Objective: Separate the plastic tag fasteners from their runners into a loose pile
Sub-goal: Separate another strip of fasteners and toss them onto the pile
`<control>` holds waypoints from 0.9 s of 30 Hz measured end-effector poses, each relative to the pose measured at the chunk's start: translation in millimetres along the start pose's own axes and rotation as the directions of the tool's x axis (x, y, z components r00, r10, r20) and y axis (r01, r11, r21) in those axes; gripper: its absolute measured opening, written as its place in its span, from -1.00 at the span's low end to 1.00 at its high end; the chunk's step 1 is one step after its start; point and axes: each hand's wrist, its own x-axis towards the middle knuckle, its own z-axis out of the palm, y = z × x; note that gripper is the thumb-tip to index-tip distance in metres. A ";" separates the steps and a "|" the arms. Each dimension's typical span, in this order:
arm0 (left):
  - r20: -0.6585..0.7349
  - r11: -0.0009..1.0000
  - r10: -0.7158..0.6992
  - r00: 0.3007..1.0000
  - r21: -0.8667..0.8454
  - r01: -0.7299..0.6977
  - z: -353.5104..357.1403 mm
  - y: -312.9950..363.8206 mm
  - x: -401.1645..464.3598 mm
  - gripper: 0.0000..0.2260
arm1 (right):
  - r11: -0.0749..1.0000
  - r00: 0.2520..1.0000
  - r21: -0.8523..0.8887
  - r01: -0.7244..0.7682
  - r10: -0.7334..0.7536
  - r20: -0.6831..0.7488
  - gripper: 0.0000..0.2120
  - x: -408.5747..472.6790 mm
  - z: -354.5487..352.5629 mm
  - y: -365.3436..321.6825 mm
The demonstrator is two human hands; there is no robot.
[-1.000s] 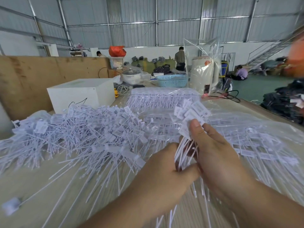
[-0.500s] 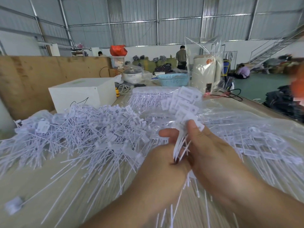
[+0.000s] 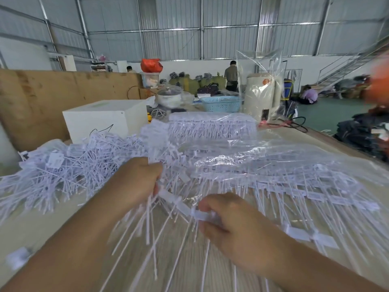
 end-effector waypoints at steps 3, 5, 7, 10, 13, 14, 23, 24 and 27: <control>-0.133 0.942 0.074 0.988 0.334 -0.025 -14.7 -14.0 13.2 -0.73 | 0.998 0.999 -0.064 -0.015 0.017 0.030 -0.88 0.0 -2.5 1.4; -0.231 0.902 0.098 0.968 0.432 0.011 -22.8 -17.9 17.3 -0.76 | 0.995 0.998 -0.093 -0.035 0.040 0.050 -0.86 -0.4 -2.8 4.1; -0.229 0.860 0.080 0.970 0.508 0.049 -22.3 -19.7 17.8 -0.78 | 0.992 0.998 -0.118 -0.040 0.046 0.049 -0.87 -0.1 -2.5 5.7; -0.100 0.779 0.049 0.994 0.626 0.024 -8.7 -20.9 14.2 -0.77 | 0.979 0.997 -0.196 -0.051 0.062 0.052 -0.85 -0.7 1.6 9.2; -0.133 0.745 0.092 0.987 0.667 0.021 -0.6 -17.2 11.5 -0.62 | 0.971 0.995 -0.230 -0.062 0.077 0.059 -0.82 -0.8 1.1 11.3; -0.169 0.750 0.117 0.979 0.661 0.025 -0.4 -16.0 11.3 -0.56 | 0.970 0.996 -0.236 -0.052 0.066 0.053 -0.83 -0.4 -0.8 11.0; -0.020 0.754 0.263 0.965 0.628 -0.192 2.7 -19.6 10.6 -0.81 | 0.971 0.993 -0.230 -0.061 0.036 -0.110 -0.91 -0.6 -49.0 23.0; -0.015 0.768 0.276 0.961 0.605 -0.211 2.8 -21.5 12.6 -0.82 | 0.969 0.993 -0.230 -0.086 0.066 -0.093 -0.90 -1.2 -51.6 24.9; -0.036 0.803 0.320 0.947 0.540 -0.251 2.0 -25.1 16.5 -0.73 | 0.965 0.991 -0.229 -0.130 0.118 -0.066 -0.89 -2.0 -54.9 29.1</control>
